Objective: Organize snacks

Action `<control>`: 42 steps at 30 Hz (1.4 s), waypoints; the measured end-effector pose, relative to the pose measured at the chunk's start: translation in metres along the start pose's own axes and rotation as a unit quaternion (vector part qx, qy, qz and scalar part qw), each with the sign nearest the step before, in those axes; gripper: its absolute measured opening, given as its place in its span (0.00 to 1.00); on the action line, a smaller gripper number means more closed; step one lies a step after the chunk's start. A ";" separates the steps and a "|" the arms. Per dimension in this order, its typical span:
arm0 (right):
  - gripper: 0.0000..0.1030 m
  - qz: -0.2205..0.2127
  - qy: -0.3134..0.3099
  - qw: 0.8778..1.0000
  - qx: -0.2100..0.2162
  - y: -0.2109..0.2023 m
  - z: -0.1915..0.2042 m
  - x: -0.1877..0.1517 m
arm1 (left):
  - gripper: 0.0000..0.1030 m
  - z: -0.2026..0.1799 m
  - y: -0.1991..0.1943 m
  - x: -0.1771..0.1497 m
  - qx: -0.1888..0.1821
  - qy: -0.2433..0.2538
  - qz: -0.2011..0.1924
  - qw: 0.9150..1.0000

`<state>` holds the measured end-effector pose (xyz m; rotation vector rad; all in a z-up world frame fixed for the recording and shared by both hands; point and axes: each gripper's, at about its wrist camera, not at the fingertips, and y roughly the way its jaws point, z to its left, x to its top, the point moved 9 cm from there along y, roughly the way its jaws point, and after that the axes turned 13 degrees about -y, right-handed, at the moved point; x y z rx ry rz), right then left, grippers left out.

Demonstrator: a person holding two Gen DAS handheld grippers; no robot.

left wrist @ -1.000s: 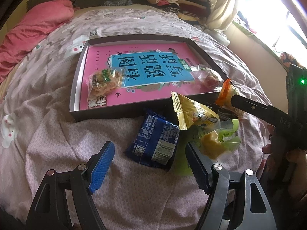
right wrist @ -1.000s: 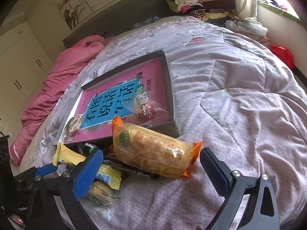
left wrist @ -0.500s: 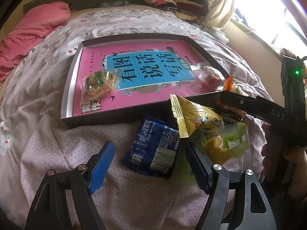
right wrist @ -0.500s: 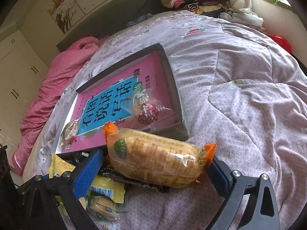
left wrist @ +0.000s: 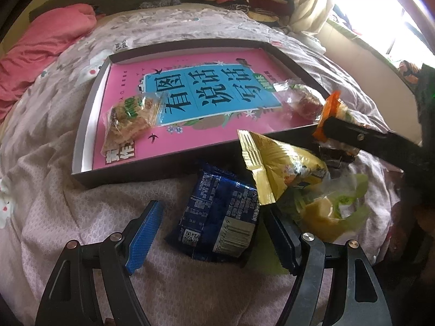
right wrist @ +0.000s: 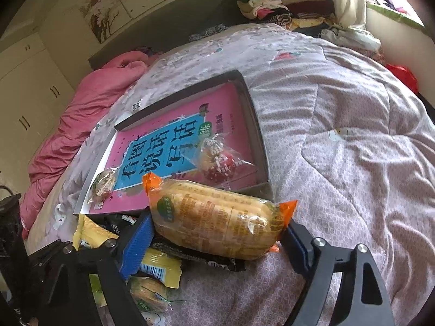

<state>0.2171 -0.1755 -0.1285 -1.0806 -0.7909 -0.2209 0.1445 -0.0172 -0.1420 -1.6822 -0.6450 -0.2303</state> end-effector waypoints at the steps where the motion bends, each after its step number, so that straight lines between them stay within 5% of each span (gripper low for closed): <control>1: 0.83 -0.003 -0.002 1.000 0.001 -0.002 0.001 0.001 | 0.75 0.000 0.001 0.000 -0.001 0.001 0.001 1.000; 10: 0.83 -0.037 -0.018 0.999 0.007 -0.019 0.009 0.010 | 0.75 -0.001 0.012 0.002 -0.011 -0.002 -0.001 1.000; 14: 0.83 -0.043 -0.019 0.999 0.009 -0.022 0.011 0.012 | 0.55 -0.001 0.012 0.004 -0.002 0.004 -0.007 1.000; 17: 0.83 -0.048 -0.022 0.999 0.009 -0.024 0.012 0.013 | 0.52 0.001 0.012 0.006 -0.005 -0.004 -0.006 1.000; 42: 0.83 -0.095 -0.075 0.993 0.011 -0.047 0.036 0.026 | 0.50 0.007 -0.045 0.017 -0.042 -0.034 -0.037 0.998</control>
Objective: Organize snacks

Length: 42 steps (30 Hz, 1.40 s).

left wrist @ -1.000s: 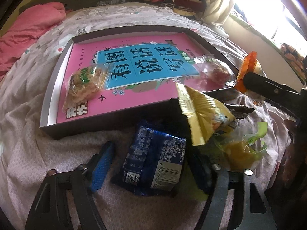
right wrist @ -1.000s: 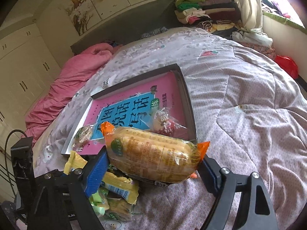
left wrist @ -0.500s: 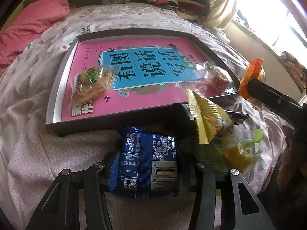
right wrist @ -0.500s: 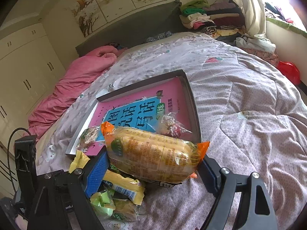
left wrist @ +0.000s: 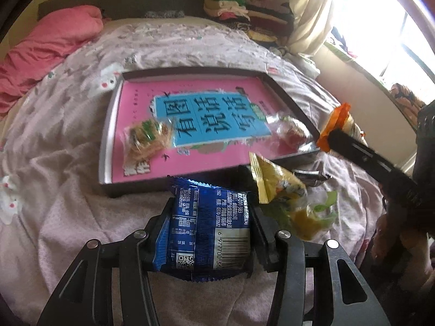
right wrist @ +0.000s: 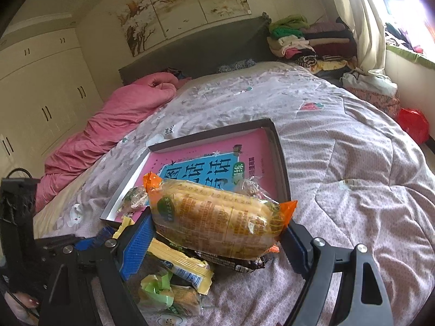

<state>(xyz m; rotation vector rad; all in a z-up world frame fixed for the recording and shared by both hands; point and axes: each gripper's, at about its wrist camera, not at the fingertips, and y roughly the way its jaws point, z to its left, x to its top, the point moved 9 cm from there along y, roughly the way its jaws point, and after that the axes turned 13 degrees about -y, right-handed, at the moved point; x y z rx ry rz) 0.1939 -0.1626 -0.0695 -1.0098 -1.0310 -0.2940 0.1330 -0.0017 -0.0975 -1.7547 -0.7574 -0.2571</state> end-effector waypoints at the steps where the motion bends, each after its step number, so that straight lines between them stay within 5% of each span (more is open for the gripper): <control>1: 0.83 -0.001 -0.001 1.000 -0.001 0.000 0.000 0.000 | 0.50 0.000 -0.003 0.002 0.000 -0.001 -0.004 1.000; 42: 0.83 -0.066 -0.078 0.995 -0.022 -0.015 0.019 0.035 | 0.50 0.027 -0.040 0.066 0.013 -0.050 -0.082 0.995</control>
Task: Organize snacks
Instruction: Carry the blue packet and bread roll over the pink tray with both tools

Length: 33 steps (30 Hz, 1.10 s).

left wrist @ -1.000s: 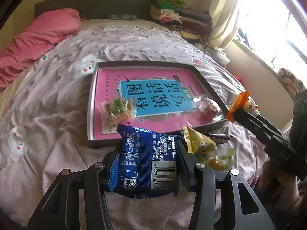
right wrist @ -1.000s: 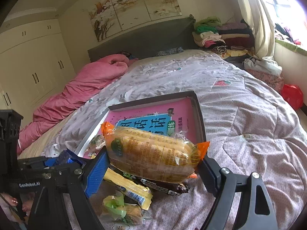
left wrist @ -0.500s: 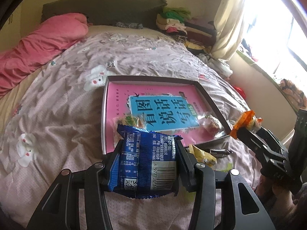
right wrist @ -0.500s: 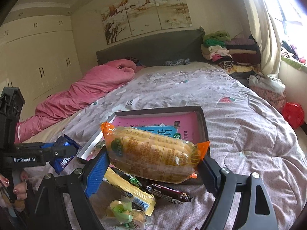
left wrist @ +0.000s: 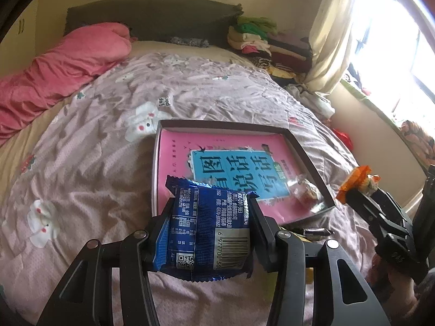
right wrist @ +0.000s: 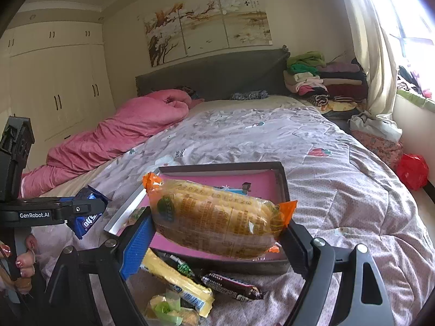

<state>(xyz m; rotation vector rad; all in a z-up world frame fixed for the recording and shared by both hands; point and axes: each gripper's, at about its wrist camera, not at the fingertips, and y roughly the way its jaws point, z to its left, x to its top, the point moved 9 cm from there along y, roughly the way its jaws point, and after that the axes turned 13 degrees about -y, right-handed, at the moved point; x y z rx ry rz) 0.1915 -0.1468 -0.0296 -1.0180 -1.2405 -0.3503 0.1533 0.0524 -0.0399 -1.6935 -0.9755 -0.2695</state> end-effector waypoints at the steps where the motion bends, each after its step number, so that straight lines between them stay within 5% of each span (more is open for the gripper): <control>1: 0.83 -0.001 0.001 1.000 0.000 0.000 -0.001 0.001 | 0.50 0.001 0.001 0.000 0.002 -0.002 0.000 1.000; 21: 0.83 0.024 0.052 0.998 -0.028 0.026 -0.051 -0.001 | 0.50 -0.015 0.048 0.001 0.007 0.008 0.025 1.000; 33: 0.83 0.058 0.039 0.997 0.034 0.050 -0.020 -0.013 | 0.50 -0.021 0.076 -0.011 0.007 0.023 0.050 0.998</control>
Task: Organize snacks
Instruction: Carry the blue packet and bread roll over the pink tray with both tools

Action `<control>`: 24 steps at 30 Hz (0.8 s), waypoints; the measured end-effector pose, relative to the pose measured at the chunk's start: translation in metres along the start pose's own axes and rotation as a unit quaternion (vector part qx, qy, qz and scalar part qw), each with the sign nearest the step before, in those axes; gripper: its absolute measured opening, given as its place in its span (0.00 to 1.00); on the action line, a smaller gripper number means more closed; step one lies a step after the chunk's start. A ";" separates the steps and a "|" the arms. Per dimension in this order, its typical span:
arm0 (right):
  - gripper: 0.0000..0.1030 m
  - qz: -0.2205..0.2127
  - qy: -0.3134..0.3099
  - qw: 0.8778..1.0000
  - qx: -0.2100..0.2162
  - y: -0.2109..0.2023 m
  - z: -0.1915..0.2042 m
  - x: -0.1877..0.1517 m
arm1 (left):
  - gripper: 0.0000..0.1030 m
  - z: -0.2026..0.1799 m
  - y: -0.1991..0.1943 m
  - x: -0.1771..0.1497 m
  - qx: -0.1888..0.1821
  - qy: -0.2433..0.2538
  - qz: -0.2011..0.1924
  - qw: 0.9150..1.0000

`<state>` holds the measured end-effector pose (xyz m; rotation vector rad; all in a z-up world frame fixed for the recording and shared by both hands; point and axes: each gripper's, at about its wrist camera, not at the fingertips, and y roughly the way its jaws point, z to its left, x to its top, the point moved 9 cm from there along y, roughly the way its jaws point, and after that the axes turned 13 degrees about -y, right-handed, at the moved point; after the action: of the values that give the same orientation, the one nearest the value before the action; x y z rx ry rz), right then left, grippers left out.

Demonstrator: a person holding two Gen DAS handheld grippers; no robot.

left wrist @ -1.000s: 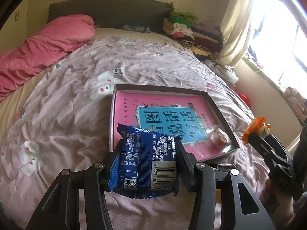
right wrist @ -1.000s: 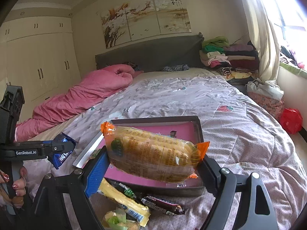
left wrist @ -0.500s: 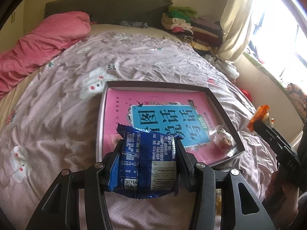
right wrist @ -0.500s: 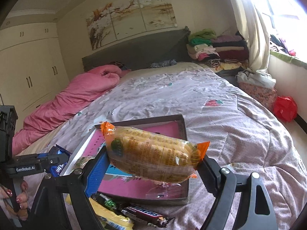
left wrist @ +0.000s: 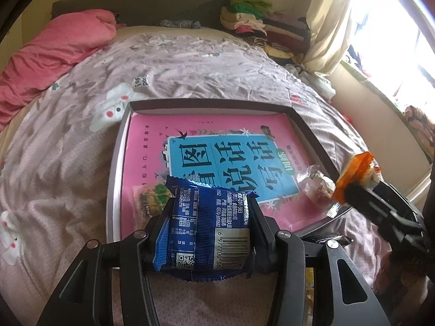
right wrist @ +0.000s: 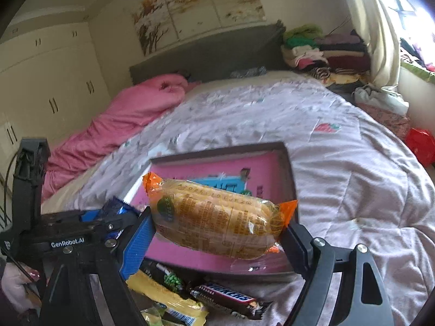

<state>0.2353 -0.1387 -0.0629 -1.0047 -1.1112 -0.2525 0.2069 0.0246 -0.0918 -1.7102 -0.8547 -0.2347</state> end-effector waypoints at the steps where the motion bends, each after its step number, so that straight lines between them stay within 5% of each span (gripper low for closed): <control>1: 0.83 0.007 -0.005 1.000 0.000 0.004 0.002 -0.002 | 0.50 0.000 0.002 -0.001 0.001 0.002 0.002 1.000; 14: 0.83 0.059 -0.025 0.998 0.017 0.033 0.020 -0.026 | 0.50 -0.003 0.014 -0.001 0.005 0.011 0.007 1.000; 24: 0.83 0.090 -0.060 0.993 -0.045 0.040 0.013 -0.037 | 0.50 -0.008 0.016 -0.002 0.007 0.018 0.006 1.000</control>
<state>0.2345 -0.1173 -0.1147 -1.2048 -1.1187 -0.0981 0.2179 0.0153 -0.1020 -1.6918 -0.8177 -0.2503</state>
